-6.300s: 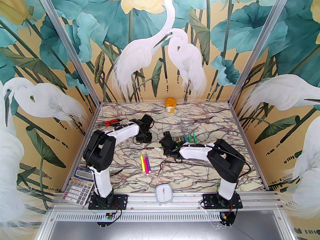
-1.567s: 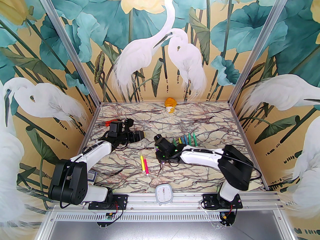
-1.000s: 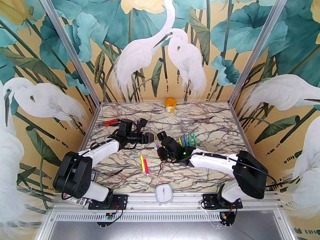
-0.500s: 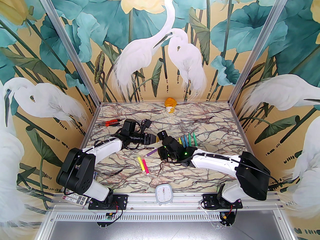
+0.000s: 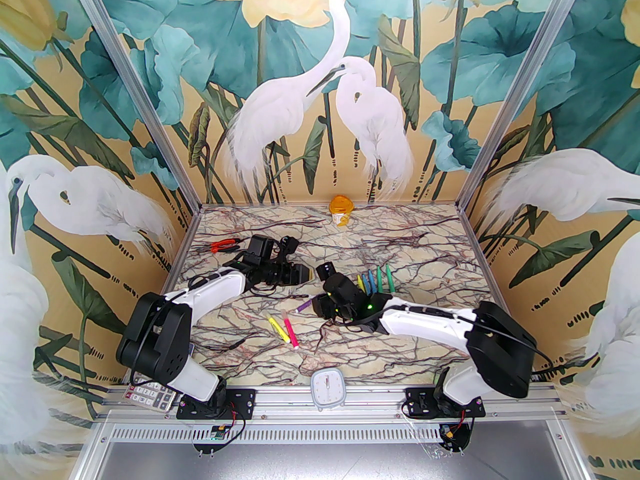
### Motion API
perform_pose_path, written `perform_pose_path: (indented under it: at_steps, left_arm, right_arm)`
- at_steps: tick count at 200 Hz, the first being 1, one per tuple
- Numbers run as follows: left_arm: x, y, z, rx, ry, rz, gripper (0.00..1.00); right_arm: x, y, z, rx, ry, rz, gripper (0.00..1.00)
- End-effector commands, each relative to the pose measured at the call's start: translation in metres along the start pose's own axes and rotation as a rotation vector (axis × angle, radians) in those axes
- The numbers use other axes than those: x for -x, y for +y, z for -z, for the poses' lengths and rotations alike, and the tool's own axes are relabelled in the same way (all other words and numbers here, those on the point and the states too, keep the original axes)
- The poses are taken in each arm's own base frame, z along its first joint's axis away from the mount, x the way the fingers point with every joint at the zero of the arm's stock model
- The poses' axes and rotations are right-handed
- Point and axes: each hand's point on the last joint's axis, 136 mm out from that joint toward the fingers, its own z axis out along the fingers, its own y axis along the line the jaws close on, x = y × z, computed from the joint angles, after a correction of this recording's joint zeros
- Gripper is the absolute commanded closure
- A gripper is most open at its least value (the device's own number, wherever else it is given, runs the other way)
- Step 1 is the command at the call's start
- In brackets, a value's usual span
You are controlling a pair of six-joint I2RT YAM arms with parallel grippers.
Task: Open the pen caps
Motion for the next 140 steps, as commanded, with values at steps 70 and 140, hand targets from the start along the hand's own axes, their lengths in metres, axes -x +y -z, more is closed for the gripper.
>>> perform_pose_path:
  at_steps: [70, 140]
  left_arm:
    - [-0.052, 0.051, -0.009, 0.206, 0.133, 0.066, 0.79]
    - [-0.071, 0.066, -0.021, 0.29, 0.216, 0.063, 0.87]
  right_arm:
    - [0.006, -0.038, -0.025, -0.048, 0.02, -0.271, 0.62]
    - [0.005, -0.037, -0.054, -0.012, 0.076, -0.327, 0.68]
